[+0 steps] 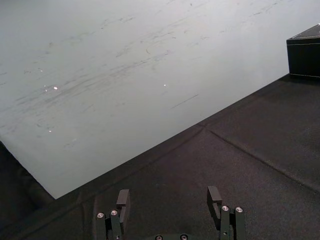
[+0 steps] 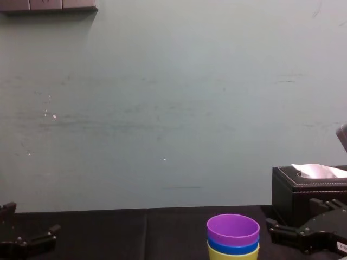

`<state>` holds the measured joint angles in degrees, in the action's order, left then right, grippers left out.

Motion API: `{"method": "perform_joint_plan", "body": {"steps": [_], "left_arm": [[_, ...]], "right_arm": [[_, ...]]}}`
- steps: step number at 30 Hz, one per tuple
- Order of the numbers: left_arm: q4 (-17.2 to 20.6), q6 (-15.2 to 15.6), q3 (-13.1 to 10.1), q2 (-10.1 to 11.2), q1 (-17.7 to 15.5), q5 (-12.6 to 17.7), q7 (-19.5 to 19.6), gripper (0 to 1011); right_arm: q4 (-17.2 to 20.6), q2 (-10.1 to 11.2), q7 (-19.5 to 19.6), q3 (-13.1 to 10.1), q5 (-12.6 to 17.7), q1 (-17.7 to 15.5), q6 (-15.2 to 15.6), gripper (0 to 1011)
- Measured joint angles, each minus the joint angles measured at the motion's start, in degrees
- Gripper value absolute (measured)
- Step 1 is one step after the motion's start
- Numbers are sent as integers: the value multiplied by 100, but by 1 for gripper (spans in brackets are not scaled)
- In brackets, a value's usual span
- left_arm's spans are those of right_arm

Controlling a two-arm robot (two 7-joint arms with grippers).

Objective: Stack the three plastic cups sequentially using one hand.

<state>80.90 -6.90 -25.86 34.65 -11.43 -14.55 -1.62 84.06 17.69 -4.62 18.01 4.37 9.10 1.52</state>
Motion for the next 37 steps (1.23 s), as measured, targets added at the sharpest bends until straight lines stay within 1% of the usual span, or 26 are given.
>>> {"method": "perform_joint_plan", "body": {"steps": [37], "left_arm": [[0,0,0,0,0,0,0,1011]], "right_arm": [[0,0,0,0,-1,0,0,1003]]}}
